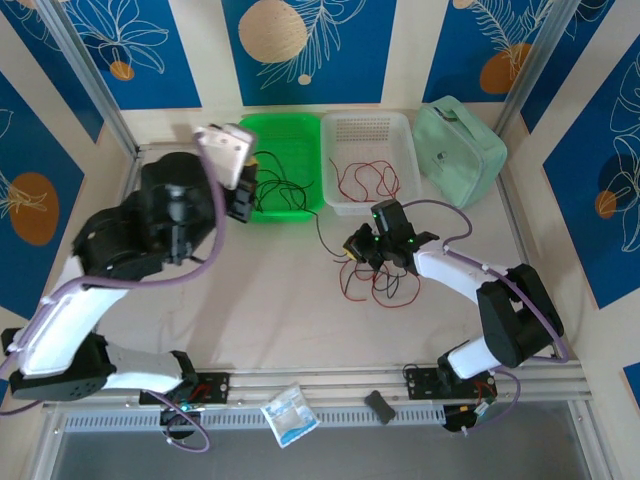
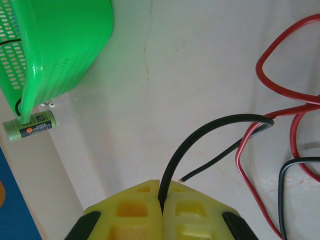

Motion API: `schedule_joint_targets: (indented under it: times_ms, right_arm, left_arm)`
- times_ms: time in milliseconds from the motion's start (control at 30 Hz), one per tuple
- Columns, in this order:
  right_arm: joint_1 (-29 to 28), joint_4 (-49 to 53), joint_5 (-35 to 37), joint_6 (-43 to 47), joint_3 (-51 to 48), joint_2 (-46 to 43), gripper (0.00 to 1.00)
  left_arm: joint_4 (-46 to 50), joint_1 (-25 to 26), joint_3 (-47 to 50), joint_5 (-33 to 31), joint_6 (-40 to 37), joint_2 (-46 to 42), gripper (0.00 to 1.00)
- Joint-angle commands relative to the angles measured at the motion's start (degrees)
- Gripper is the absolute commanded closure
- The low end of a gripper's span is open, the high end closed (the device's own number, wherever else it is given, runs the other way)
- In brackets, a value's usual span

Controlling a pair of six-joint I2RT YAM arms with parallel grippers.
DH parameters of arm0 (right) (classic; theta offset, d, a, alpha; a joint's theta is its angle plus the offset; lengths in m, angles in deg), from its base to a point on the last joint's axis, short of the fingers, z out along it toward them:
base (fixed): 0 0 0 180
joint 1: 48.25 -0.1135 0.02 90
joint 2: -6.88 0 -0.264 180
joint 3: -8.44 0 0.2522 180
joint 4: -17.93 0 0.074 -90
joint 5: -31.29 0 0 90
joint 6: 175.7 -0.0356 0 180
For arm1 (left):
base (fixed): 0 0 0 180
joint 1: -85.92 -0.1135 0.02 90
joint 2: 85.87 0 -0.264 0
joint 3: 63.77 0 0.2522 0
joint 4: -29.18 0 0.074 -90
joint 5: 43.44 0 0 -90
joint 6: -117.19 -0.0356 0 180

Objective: Untangle the cables

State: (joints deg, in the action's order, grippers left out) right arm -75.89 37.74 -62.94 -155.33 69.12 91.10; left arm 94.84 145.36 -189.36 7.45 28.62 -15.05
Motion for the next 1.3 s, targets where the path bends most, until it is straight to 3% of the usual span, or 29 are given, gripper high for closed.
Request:
schedule_joint_targets:
  times_ms: [0,267,500,633,900,1267]
  right_arm:
    - [0.0,2.0,1.2,1.4,1.4,0.8,1.0]
    - [-1.7,7.3,2.3,4.8,5.0,-3.0,1.0]
    - [-8.3,22.7,16.0,15.8,16.0,-10.7,1.0]
    - [-10.9,28.2,19.8,23.1,22.5,-12.0,1.0]
    - [-15.1,36.7,22.3,41.1,36.1,-9.2,1.0]
    - [-16.9,31.5,17.7,63.9,35.0,-13.3,1.0]
  left_arm:
    - [-1.2,0.3,1.0,-6.5,-2.6,-2.6,0.92]
    - [-2.9,0.3,5.0,-9.2,-3.6,-6.9,0.91]
    - [-3.0,0.3,8.9,-8.6,-2.0,-8.1,0.9]
    - [-3.0,0.3,11.7,-5.2,-1.7,-8.2,0.87]
    - [-5.9,0.3,20.5,4.9,-1.2,-6.9,0.62]
    - [-12.2,0.1,29.6,5.9,1.0,-5.2,0.56]
